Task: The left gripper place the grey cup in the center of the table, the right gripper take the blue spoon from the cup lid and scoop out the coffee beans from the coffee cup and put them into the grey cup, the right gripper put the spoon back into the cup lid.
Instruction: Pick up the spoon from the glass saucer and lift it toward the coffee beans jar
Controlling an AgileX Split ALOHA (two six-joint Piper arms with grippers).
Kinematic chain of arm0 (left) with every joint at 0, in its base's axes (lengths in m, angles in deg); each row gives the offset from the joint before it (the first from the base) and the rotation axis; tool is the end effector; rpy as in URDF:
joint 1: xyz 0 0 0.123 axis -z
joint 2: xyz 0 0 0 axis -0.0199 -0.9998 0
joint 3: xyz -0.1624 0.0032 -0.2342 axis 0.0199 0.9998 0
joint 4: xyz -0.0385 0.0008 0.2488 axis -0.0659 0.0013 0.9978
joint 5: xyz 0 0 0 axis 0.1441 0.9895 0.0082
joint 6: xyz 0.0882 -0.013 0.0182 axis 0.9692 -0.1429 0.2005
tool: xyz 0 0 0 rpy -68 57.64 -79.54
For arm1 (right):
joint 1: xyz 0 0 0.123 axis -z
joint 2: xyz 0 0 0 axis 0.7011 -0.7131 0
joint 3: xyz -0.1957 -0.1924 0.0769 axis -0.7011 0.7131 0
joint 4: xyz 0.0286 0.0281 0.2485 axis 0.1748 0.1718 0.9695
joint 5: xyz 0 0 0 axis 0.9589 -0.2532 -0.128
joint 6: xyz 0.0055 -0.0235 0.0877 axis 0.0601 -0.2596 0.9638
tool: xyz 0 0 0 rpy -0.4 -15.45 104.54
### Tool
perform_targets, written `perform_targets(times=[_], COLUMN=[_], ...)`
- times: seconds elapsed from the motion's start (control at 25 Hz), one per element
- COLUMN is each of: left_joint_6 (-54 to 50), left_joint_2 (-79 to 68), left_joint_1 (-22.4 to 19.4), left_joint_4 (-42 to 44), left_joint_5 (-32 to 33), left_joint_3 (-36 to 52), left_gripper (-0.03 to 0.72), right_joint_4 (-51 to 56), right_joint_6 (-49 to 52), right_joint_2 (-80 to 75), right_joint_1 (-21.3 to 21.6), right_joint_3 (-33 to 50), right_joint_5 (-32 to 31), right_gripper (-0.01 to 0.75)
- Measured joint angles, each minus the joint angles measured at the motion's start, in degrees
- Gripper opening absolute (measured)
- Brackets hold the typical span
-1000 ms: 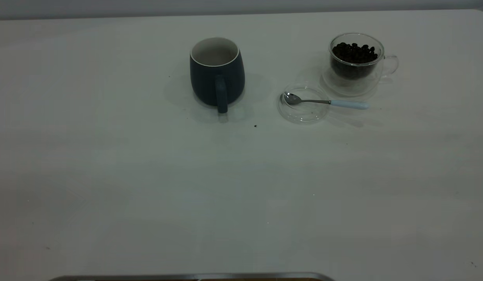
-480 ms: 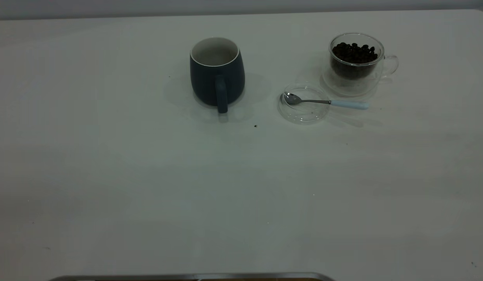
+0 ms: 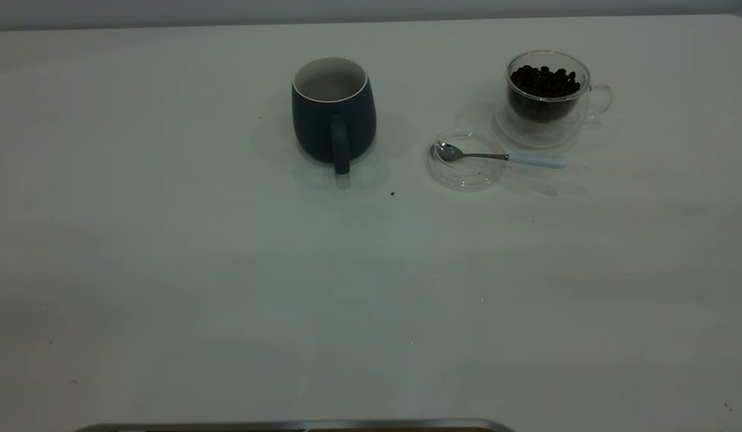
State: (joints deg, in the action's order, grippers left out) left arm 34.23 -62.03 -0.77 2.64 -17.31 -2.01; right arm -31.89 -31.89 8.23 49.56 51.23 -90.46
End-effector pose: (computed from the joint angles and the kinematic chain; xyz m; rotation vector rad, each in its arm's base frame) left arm -0.0091 -0.0064 0.2675 0.0751 2.1104 -0.0648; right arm -0.0066 0.0000 0.2661 0.0621 2.1268 -0.0786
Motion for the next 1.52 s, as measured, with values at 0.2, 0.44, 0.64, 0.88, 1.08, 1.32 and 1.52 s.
perform_targets(times=[0.2, 0.44, 0.64, 0.88, 1.08, 1.32, 1.52], left_joint_6=[0.0, 0.0, 0.0, 0.0, 0.0, 0.0, 0.0], left_joint_2=[0.0, 0.0, 0.0, 0.0, 0.0, 0.0, 0.0], left_joint_1=[0.0, 0.0, 0.0, 0.0, 0.0, 0.0, 0.0], left_joint_4=[0.0, 0.0, 0.0, 0.0, 0.0, 0.0, 0.0], left_joint_5=[0.0, 0.0, 0.0, 0.0, 0.0, 0.0, 0.0], left_joint_3=[0.0, 0.0, 0.0, 0.0, 0.0, 0.0, 0.0], left_gripper=[0.53, 0.53, 0.53, 0.53, 0.53, 0.53, 0.53], right_joint_4=[0.0, 0.0, 0.8, 1.5, 4.5, 10.1, 16.0], right_joint_6=[0.0, 0.0, 1.1, 14.4, 20.9, 17.4, 9.2], right_joint_2=[0.0, 0.0, 0.0, 0.0, -2.3, -21.5, -41.0], right_joint_1=[0.0, 0.0, 0.0, 0.0, 0.0, 0.0, 0.0], right_joint_3=[0.0, 0.0, 0.0, 0.0, -0.1, -0.9, -2.7], right_joint_5=[0.0, 0.0, 0.0, 1.4, 10.0, 22.8, 33.3], right_gripper=[0.24, 0.24, 0.24, 0.24, 0.24, 0.314, 0.579])
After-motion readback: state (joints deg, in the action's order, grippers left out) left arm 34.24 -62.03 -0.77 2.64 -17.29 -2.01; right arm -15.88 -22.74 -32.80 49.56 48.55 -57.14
